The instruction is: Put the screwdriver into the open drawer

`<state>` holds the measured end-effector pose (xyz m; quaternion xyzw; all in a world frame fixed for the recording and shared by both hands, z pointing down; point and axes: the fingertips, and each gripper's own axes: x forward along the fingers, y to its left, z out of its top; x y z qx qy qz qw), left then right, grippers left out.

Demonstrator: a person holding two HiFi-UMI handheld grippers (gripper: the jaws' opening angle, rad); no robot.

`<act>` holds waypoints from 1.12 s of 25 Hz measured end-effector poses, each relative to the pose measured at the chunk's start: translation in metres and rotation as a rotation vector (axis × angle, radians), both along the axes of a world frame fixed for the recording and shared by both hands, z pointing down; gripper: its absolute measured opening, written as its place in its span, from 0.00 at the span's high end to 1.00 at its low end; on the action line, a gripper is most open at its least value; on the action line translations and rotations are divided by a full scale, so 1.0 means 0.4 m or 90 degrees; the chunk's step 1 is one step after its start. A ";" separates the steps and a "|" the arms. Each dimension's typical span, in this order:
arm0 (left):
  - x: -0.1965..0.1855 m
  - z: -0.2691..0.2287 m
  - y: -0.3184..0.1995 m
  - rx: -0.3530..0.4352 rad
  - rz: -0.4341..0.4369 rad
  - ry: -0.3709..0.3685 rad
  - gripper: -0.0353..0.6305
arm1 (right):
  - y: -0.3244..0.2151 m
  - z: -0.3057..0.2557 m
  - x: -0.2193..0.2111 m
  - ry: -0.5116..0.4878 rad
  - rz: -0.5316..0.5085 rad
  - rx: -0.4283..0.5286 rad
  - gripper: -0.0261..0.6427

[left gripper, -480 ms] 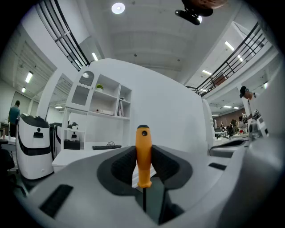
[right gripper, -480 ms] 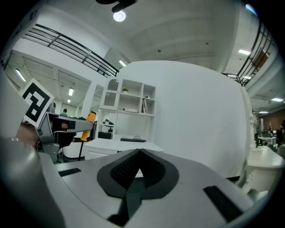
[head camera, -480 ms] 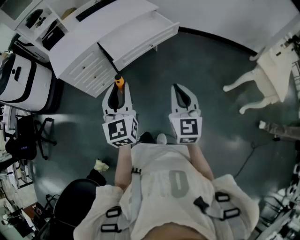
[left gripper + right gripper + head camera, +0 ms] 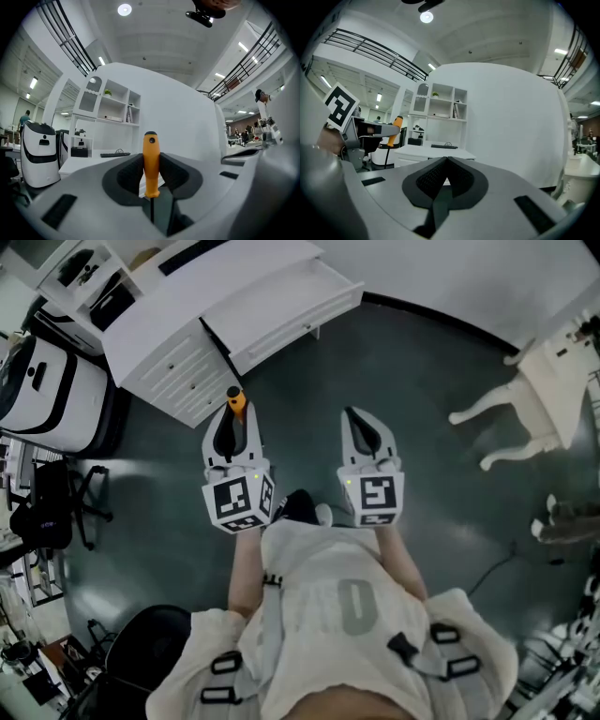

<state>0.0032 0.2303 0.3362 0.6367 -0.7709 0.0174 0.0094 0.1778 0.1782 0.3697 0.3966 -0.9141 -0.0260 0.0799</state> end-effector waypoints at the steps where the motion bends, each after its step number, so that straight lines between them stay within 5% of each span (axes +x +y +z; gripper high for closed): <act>1: -0.003 0.001 0.001 0.000 -0.002 0.002 0.79 | 0.002 0.000 -0.002 -0.004 -0.001 -0.001 0.95; 28: -0.077 0.007 -0.193 0.012 0.007 0.014 0.79 | -0.142 0.014 -0.015 -0.028 -0.004 -0.014 0.95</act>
